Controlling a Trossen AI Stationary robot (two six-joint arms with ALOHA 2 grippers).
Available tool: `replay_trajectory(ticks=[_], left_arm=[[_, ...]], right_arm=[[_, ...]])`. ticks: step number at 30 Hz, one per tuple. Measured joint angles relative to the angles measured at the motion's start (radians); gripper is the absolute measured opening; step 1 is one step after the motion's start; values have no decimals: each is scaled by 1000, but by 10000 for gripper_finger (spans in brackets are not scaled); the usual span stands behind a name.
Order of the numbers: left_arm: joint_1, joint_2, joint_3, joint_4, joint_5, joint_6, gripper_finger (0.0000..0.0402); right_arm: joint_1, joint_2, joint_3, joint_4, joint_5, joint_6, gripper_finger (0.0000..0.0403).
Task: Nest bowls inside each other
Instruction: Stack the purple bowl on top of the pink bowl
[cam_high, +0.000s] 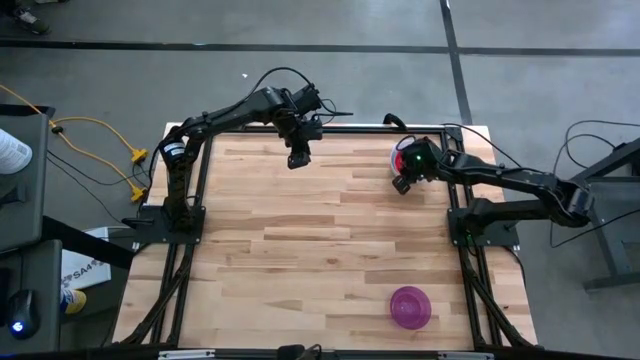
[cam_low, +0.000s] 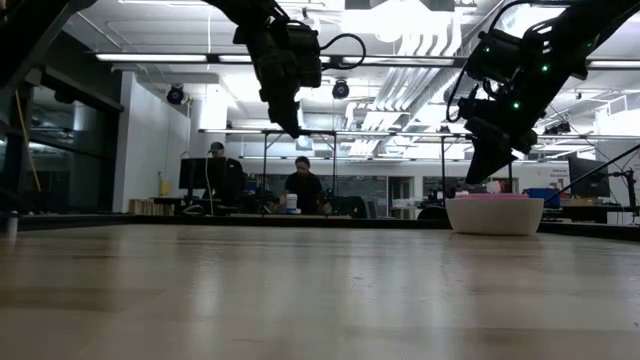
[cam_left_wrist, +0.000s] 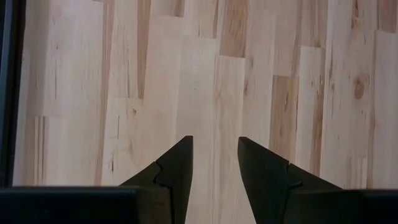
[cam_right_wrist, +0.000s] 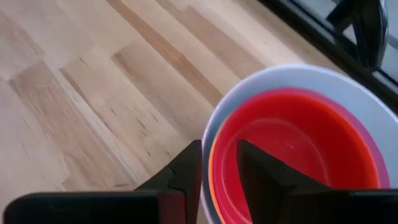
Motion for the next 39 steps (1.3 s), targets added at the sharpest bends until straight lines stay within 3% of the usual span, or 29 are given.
replay_trajectory(ticks=[11, 21, 34, 39], left_arm=[[-15, 0, 0, -2, 3, -18, 127], [-91, -1, 0, -33, 6, -19, 127], [-183, -2, -9, -58, 9, -16, 127], [-183, -3, -95, -34, 29, -63, 127]], right_arm=[[92, -2, 13, 71, -174, 92, 86], [342, -3, 13, 59, -293, 147, 64], [702, -127, 13, -42, -309, 420, 61], [875, -128, 13, -43, -226, 543, 66]])
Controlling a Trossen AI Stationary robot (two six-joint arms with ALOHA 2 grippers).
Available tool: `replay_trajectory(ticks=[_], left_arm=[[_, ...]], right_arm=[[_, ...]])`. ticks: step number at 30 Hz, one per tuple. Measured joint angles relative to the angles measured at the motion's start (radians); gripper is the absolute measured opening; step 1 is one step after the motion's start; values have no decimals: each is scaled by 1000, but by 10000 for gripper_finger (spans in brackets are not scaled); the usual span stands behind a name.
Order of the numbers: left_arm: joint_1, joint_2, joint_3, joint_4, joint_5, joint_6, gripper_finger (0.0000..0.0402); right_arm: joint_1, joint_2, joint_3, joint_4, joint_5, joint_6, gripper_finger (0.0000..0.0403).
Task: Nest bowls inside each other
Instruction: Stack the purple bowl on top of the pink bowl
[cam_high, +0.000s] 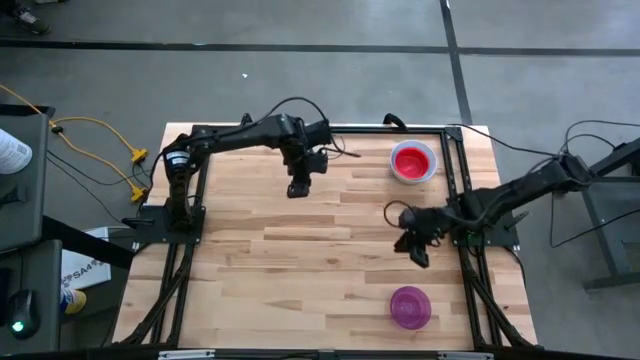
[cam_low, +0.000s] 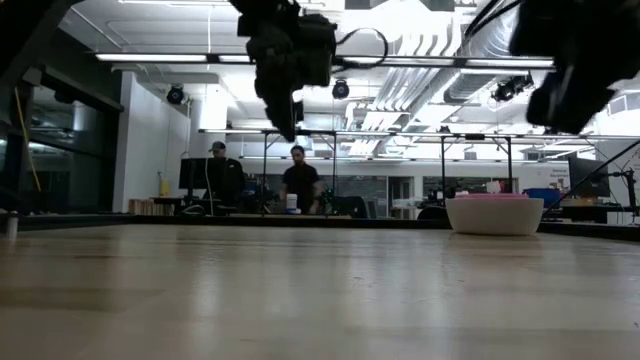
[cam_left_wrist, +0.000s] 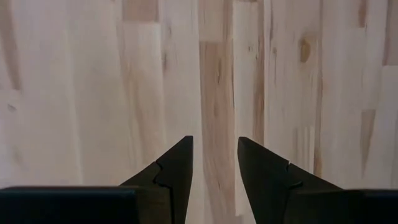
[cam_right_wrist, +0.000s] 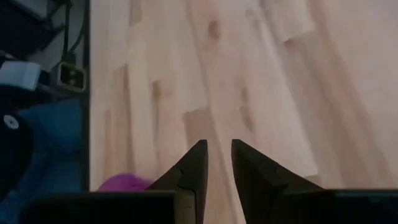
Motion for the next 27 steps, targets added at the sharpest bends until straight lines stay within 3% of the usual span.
replay_trajectory(ticks=[9, 19, 27], left_arm=[[-62, 2, -189, 106, 24, -49, 127], [-202, 1, -203, 156, 48, -111, 127], [-299, 1, -203, 182, 52, -124, 127]], right_arm=[[238, 50, 0, 5, 176, 155, 66], [367, 153, 0, 137, 196, 229, 67], [457, 232, 0, 146, 200, 313, 67]])
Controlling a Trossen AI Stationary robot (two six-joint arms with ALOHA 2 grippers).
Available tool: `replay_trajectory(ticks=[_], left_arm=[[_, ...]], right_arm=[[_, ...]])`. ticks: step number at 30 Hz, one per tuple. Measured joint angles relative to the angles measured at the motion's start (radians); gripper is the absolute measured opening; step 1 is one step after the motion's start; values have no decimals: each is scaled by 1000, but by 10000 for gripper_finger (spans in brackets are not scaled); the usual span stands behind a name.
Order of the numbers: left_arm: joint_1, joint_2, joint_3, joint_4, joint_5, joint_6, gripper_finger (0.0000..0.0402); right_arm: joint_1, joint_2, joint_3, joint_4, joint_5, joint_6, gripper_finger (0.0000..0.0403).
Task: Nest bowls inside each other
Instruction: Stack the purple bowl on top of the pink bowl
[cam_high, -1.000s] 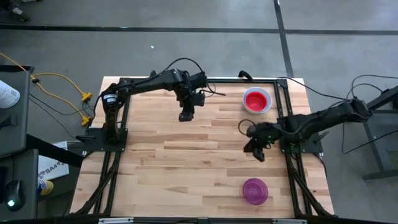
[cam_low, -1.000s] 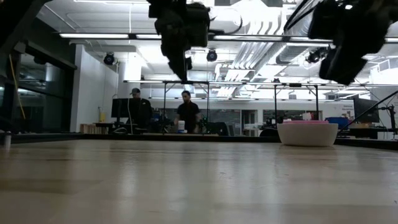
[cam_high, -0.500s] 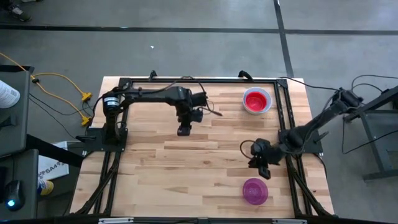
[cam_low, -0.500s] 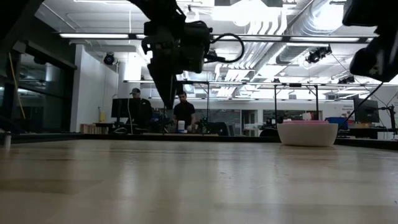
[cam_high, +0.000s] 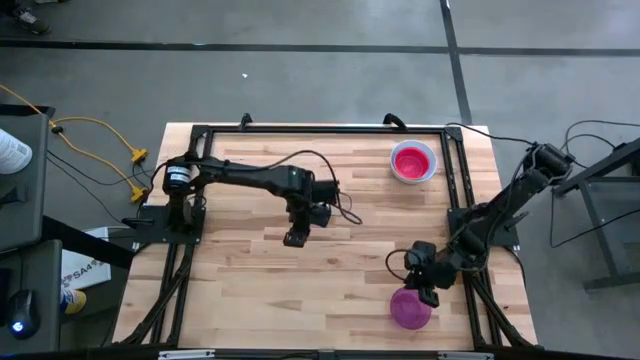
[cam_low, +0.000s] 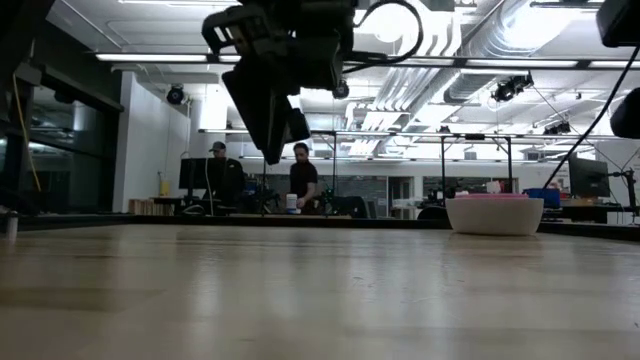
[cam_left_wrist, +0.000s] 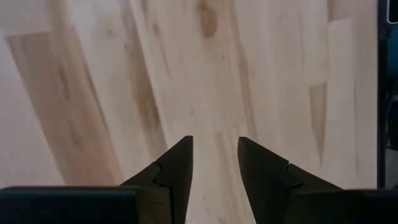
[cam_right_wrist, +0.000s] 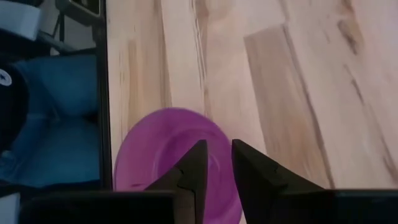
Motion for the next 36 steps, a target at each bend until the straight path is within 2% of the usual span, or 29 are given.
replay_trajectory(ticks=[12, 22, 31, 36], left_arm=[[-22, -1, 0, 18, -2, -50, 127], [-22, -2, 1, 16, -4, -75, 127], [-22, -2, 1, 23, -4, -124, 127], [-22, -2, 1, 23, -3, -142, 127]], right_arm=[[19, 3, 0, -3, 4, 6, 67], [19, 3, 0, -18, -57, 3, 67], [19, 7, 0, -160, -63, 9, 67], [19, 44, 0, -152, -75, 11, 67]])
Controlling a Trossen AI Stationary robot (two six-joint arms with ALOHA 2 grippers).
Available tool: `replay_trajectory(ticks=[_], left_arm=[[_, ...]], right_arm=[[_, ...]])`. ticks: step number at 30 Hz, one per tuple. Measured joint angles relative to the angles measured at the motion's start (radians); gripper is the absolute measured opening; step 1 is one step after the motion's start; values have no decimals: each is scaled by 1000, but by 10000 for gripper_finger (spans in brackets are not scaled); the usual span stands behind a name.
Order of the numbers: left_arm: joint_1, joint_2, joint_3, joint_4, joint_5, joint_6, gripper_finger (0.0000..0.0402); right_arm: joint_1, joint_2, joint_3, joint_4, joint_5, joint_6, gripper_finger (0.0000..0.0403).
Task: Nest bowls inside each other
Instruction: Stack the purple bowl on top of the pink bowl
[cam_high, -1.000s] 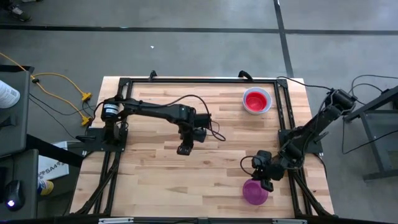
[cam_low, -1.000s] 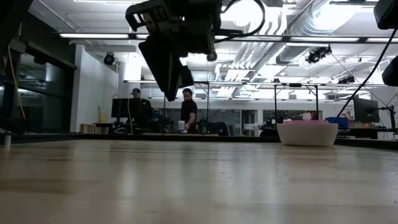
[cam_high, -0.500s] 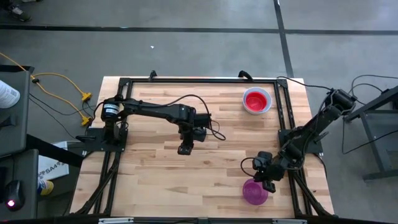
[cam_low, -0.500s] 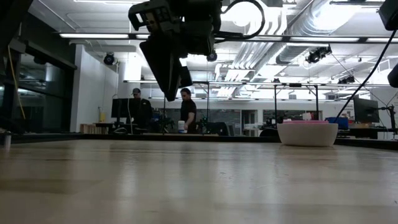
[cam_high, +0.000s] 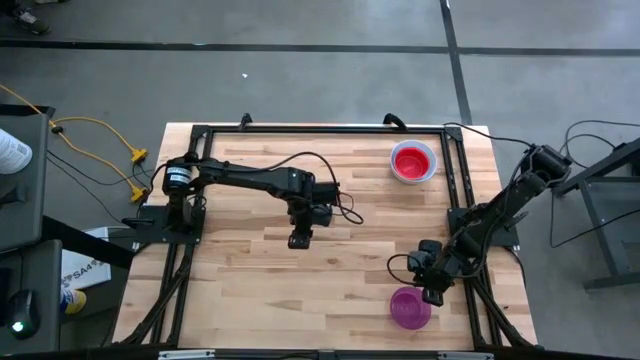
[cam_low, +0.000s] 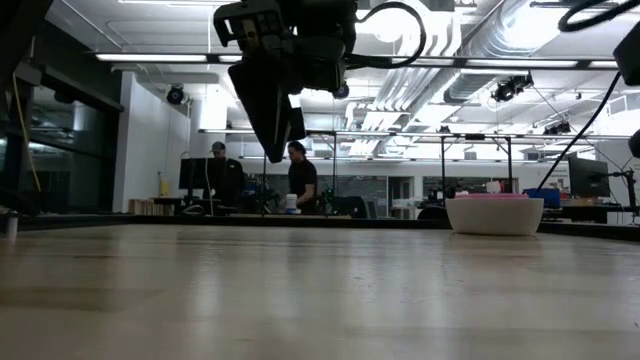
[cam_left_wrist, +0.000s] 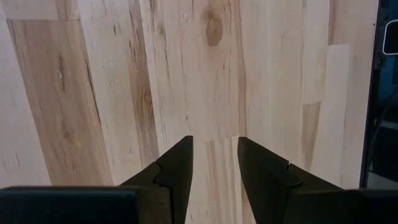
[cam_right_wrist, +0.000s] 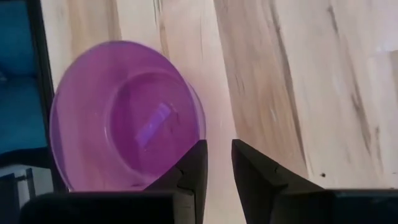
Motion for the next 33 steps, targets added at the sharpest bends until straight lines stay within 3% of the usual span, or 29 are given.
replay_trajectory(ticks=[9, 16, 20, 33], left_arm=[[0, 0, 0, 0, 2, -7, 127], [0, 0, 0, 0, 3, -11, 127], [0, 0, 0, -1, 3, -11, 127], [0, 0, 0, -10, 3, -7, 127]], right_arm=[[-34, -10, 13, -21, -33, -54, 66], [-68, -29, 131, -205, -31, -114, 66], [-68, -26, 181, -212, -29, -133, 66], [-67, 111, 189, -181, -138, -58, 66]])
